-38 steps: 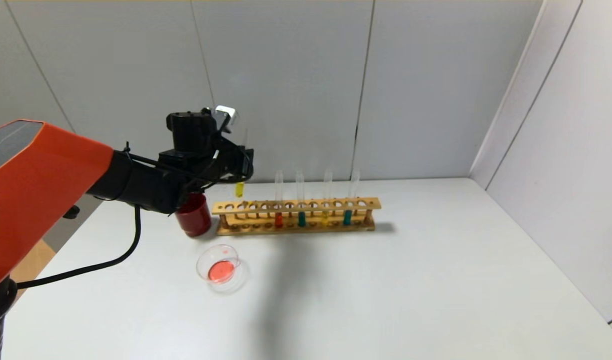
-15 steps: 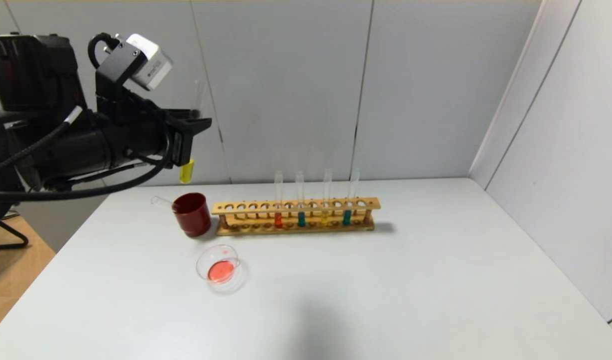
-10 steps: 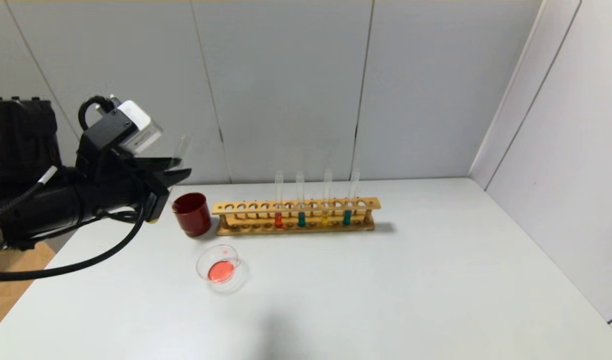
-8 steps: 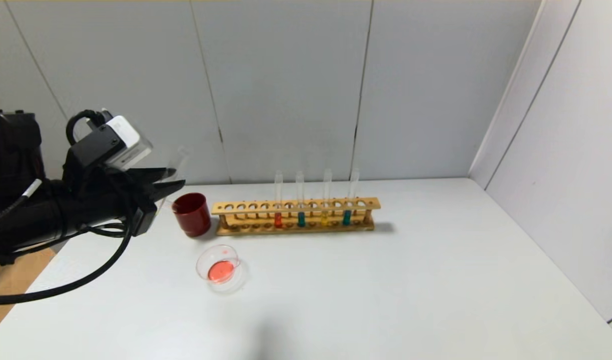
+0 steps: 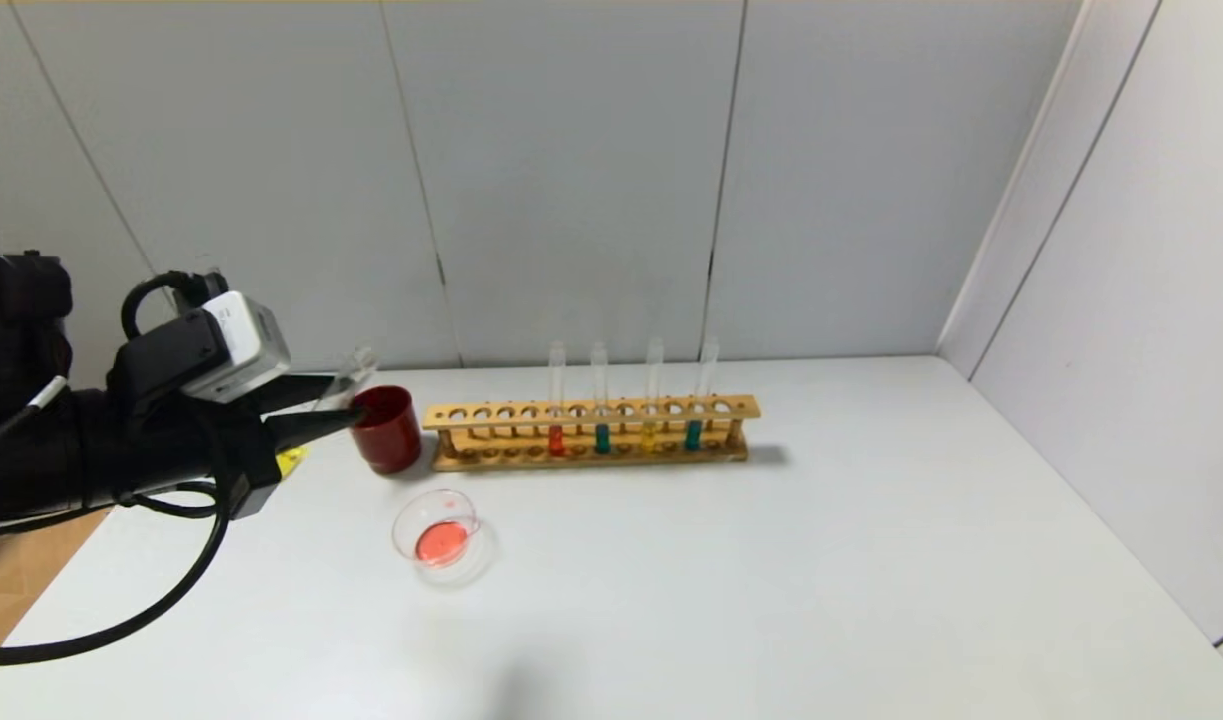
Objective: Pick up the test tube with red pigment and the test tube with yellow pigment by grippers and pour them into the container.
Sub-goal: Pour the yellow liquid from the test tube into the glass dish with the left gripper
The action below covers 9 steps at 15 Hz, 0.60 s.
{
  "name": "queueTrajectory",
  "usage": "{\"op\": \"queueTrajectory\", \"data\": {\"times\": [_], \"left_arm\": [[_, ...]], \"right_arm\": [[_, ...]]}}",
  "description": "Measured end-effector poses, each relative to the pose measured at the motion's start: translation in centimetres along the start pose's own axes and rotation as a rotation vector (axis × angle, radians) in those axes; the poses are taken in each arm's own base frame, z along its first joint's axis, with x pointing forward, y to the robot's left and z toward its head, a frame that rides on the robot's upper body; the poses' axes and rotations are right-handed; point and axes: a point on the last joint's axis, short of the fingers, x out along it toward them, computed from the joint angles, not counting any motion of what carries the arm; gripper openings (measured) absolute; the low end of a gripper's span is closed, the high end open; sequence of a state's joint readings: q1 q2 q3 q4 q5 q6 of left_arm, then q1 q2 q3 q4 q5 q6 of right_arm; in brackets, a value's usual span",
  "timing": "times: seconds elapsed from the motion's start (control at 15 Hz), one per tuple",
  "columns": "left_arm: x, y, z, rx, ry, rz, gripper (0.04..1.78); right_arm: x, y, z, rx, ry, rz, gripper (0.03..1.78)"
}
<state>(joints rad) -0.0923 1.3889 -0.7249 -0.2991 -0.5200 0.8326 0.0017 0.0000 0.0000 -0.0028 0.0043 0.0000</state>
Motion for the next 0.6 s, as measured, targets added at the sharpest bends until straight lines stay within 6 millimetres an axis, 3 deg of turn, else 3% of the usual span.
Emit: {"op": "queueTrajectory", "data": {"times": [0.2, 0.6], "left_arm": [[0.2, 0.0, -0.7, 0.056, 0.059, -0.059, 0.31], [1.9, 2.2, -2.2, 0.221, 0.022, -0.053, 0.31]], "right_arm": [[0.0, 0.0, 0.0, 0.0, 0.0, 0.0, 1.75], [0.0, 0.0, 0.0, 0.0, 0.0, 0.0, 1.75]]}}
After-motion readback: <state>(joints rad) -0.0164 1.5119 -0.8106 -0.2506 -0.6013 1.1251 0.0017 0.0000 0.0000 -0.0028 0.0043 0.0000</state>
